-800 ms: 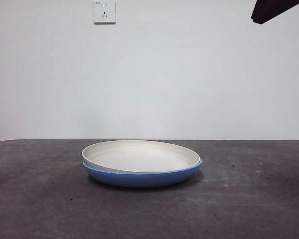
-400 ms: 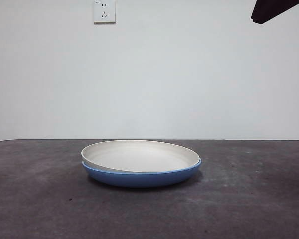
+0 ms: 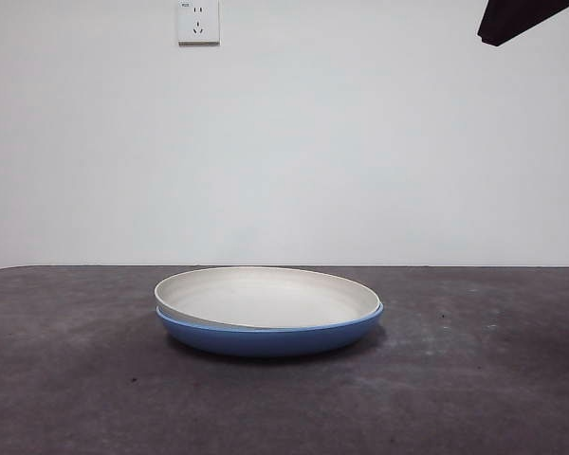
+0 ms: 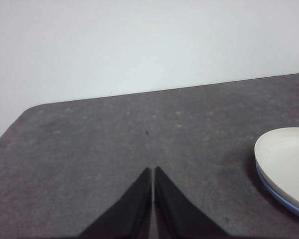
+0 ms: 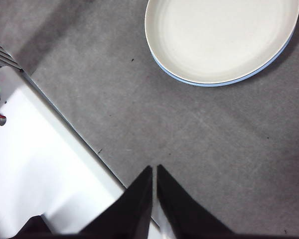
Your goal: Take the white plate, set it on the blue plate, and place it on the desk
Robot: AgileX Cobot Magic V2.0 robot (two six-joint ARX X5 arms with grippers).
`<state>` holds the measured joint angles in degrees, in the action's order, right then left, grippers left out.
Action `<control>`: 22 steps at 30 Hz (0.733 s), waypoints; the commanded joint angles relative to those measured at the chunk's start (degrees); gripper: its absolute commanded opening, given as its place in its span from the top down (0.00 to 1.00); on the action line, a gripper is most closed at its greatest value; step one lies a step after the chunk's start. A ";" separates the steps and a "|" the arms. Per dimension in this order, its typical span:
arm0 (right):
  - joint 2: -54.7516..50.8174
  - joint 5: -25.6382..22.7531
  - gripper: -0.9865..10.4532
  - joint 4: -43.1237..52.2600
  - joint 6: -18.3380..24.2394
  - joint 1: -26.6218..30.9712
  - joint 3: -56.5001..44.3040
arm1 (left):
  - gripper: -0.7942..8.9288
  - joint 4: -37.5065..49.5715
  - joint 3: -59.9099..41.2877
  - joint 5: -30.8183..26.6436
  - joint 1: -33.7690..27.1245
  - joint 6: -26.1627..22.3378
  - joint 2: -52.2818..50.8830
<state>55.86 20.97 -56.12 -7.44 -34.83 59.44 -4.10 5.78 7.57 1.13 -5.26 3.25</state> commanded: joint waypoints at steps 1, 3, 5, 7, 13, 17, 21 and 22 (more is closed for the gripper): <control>0.37 0.02 0.91 0.50 0.66 -0.39 1.01 | 0.91 0.70 -1.20 -0.13 -0.11 0.20 -1.44; 0.37 0.02 0.91 0.50 0.66 -0.39 1.01 | 0.91 0.68 -2.23 -0.13 -0.11 0.20 -2.62; 0.37 0.02 0.91 0.52 0.66 -0.39 1.01 | 0.91 0.72 -3.10 -0.13 -0.11 0.20 -3.08; 0.37 0.02 0.91 0.52 0.66 -0.39 1.01 | 0.91 0.59 -3.63 -0.13 -0.09 0.17 -3.08; 0.35 0.02 0.91 0.55 0.66 -0.39 1.01 | 0.91 0.63 -4.85 -0.13 -0.09 0.17 -3.08; 0.37 0.02 0.91 0.55 0.66 -0.39 1.01 | 0.91 -1.31 -5.14 -0.13 -0.09 0.17 -3.08; 0.37 0.02 0.91 0.55 0.66 -0.39 1.01 | 0.91 -3.54 -5.14 -0.13 -0.09 0.44 -3.08; 0.37 0.02 0.91 0.55 0.66 -0.39 1.01 | 0.91 -4.37 -5.14 -0.13 -0.09 0.83 -3.08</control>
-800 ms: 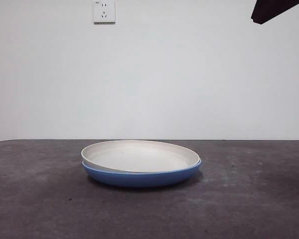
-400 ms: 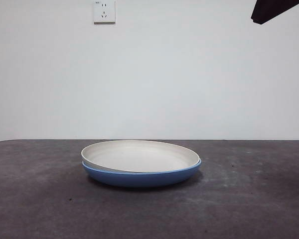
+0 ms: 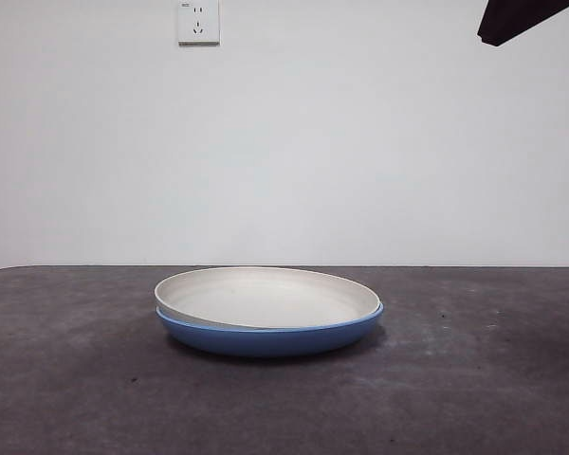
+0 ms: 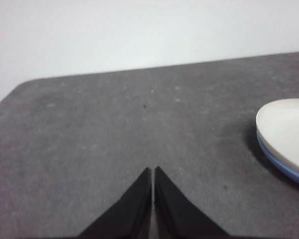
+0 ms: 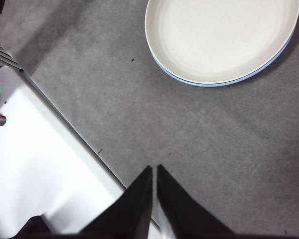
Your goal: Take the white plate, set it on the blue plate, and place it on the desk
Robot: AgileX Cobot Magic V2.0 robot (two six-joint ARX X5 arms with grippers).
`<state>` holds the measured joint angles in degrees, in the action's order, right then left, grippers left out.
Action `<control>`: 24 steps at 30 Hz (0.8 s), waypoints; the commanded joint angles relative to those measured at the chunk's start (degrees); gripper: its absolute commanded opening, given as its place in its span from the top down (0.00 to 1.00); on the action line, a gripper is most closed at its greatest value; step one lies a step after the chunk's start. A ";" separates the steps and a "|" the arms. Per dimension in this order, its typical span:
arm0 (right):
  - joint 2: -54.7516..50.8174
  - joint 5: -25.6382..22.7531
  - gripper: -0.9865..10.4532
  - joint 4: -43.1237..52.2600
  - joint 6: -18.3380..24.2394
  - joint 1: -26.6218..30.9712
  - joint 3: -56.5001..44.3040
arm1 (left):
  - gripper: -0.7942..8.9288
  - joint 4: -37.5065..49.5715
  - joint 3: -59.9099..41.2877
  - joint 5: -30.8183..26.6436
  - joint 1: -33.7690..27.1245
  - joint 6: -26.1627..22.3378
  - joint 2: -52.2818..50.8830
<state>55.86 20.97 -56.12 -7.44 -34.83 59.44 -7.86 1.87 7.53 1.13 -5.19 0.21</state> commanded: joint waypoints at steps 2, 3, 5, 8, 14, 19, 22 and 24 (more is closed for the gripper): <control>0.37 0.02 0.91 0.55 0.66 -0.39 1.01 | 0.91 -2.19 -1.22 -0.09 -0.09 2.19 -0.04; 0.37 0.02 0.91 0.55 0.66 -0.39 1.01 | 0.91 -2.60 -1.20 -0.09 -0.09 3.02 -0.04; 0.37 0.02 0.91 0.55 0.66 -0.39 1.01 | 0.91 -2.49 -1.20 -0.07 -0.09 4.79 -0.04; 0.37 0.02 0.91 0.55 0.66 -0.39 1.01 | 0.91 -2.49 -1.20 -0.07 -0.09 5.57 -0.04; 0.37 0.02 0.91 0.55 0.66 -0.39 1.01 | 0.91 -2.47 -1.20 -0.07 -0.09 5.57 -0.04; 0.37 0.02 0.91 0.55 0.66 -0.39 1.01 | 0.91 -2.49 -1.20 -0.07 -0.09 5.57 -0.04; 0.37 0.02 0.91 0.55 0.66 -0.39 1.01 | 0.91 -2.49 -1.20 -0.07 -0.09 5.57 -0.04; 0.37 0.02 0.91 0.55 0.66 -0.39 1.01 | 0.91 -2.49 -1.20 -0.07 -0.09 5.57 -0.04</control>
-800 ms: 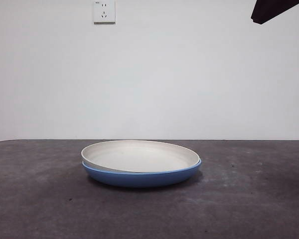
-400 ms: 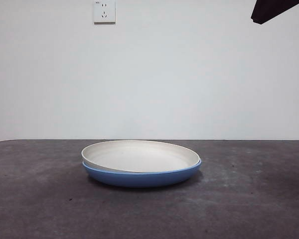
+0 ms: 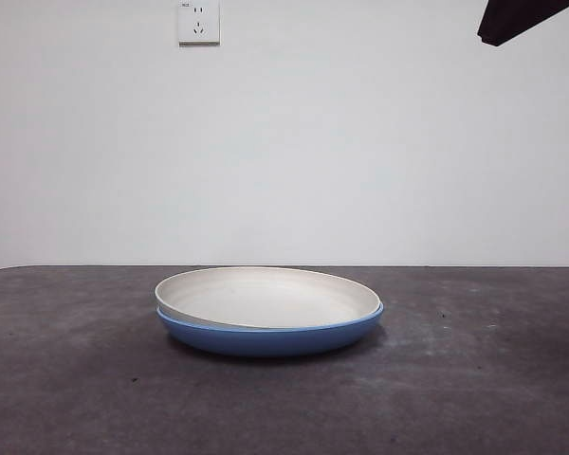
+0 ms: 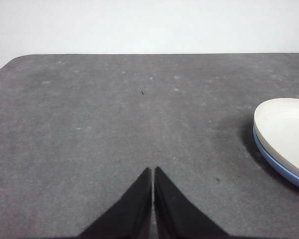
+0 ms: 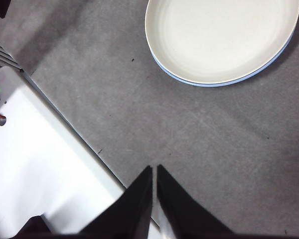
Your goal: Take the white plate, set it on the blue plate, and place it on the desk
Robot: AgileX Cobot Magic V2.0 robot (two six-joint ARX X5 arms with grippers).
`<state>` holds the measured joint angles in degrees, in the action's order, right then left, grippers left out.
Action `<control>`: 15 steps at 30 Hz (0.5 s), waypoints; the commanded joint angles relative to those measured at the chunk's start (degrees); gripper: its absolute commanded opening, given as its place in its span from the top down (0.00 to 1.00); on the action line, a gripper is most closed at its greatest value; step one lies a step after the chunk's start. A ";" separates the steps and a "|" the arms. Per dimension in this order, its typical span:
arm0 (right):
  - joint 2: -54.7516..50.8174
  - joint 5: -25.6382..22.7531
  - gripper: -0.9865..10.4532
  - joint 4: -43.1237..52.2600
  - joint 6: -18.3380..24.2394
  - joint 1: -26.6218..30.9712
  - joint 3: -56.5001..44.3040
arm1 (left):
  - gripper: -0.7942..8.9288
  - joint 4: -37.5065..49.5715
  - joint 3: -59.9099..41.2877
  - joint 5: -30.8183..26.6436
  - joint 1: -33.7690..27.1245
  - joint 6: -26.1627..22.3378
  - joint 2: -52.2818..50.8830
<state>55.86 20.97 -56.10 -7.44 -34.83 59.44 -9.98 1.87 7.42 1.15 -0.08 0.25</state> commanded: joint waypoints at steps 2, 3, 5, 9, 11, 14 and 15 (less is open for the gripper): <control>0.37 0.02 0.91 0.52 0.66 -0.39 1.01 | 0.91 -0.37 -1.20 0.04 -0.11 0.46 -0.09; 0.37 0.02 0.91 0.52 0.66 -0.39 1.01 | 0.91 -0.35 -1.20 0.04 -0.11 0.46 -0.09; 0.37 0.02 0.91 0.52 0.66 -0.39 1.01 | 0.91 -0.35 -1.20 0.04 -0.11 0.46 -0.09; 0.33 0.02 0.91 0.52 0.66 -0.39 1.01 | 0.91 -0.35 -1.20 0.04 -0.11 0.46 -0.09; -0.28 -0.72 0.91 0.83 3.21 0.26 1.01 | 0.91 -0.37 -1.20 0.04 -0.11 0.46 -0.09; -2.14 -2.95 0.91 3.30 7.04 3.43 0.92 | 0.91 -0.35 -1.20 0.04 -0.11 0.46 -0.09; -3.26 -3.17 0.91 6.08 7.21 5.27 0.70 | 0.91 -0.37 -1.20 0.04 -0.11 0.46 -0.07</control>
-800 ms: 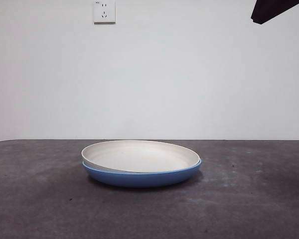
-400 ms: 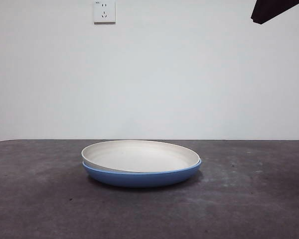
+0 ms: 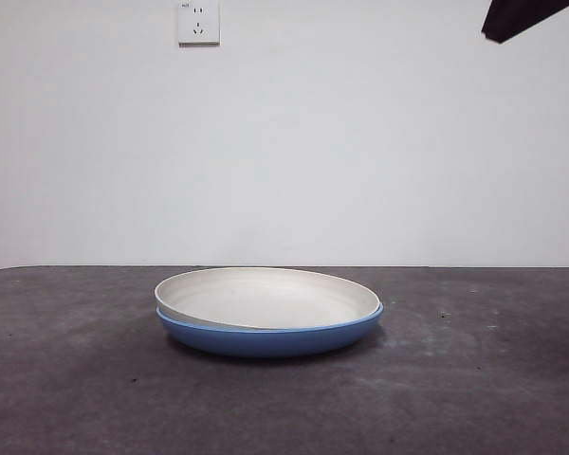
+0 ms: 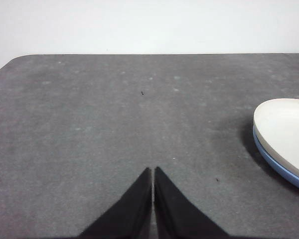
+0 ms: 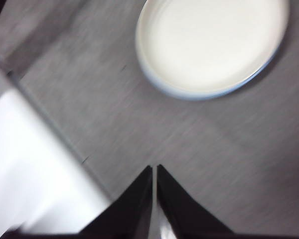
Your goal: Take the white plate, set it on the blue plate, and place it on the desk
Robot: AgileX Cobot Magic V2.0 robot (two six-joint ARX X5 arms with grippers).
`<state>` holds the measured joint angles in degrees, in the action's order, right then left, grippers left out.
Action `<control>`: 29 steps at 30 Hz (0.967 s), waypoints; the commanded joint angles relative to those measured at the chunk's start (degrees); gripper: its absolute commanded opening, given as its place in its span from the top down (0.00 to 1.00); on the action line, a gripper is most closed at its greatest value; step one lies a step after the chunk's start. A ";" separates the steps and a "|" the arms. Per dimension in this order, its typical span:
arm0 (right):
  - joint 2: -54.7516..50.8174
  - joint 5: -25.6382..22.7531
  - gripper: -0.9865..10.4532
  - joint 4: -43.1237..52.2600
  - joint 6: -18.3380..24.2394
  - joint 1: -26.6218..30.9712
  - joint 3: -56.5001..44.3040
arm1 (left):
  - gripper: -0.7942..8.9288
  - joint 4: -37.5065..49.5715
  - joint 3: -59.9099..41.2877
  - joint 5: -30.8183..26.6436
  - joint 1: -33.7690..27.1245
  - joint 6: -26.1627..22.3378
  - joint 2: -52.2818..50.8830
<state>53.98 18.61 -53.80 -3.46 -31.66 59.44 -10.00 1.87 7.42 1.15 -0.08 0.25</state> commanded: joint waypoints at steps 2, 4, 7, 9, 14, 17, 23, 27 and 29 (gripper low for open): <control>-3.69 -0.39 0.91 8.55 2.80 5.20 0.02 | 0.91 -0.35 -1.20 0.04 -0.11 0.46 -0.07; -7.23 -0.44 0.91 13.44 2.40 9.09 -1.40 | 0.91 -0.33 -1.20 0.04 -0.11 0.46 -0.07; -12.66 -0.72 0.91 19.67 2.97 15.54 -4.74 | 0.91 -0.33 -1.20 0.04 -0.11 0.46 -0.07; -16.26 -0.70 0.91 24.11 3.78 20.06 -7.85 | 0.91 -0.35 -1.20 0.04 -0.11 0.46 -0.07; -25.57 -0.70 0.91 34.91 4.24 29.22 -17.62 | 0.91 -0.35 -1.20 0.04 -0.11 0.46 -0.07; -30.75 -0.72 0.91 41.00 4.15 32.37 -24.17 | 0.91 -0.35 -1.20 0.04 -0.11 0.46 -0.07; -40.04 -1.18 0.91 49.40 4.11 34.27 -36.41 | 0.91 -0.35 -1.20 0.04 -0.11 0.46 -0.07; -44.70 -4.61 0.91 52.48 4.11 34.25 -43.15 | 0.91 -0.35 -1.20 0.04 -0.11 0.46 -0.07; -46.34 -6.32 0.91 52.54 4.09 34.25 -45.55 | 0.91 -0.35 -1.20 0.04 -0.11 0.46 -0.07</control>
<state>7.90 12.82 -1.96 0.21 2.59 14.26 -10.00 1.87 7.42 1.15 -0.05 0.25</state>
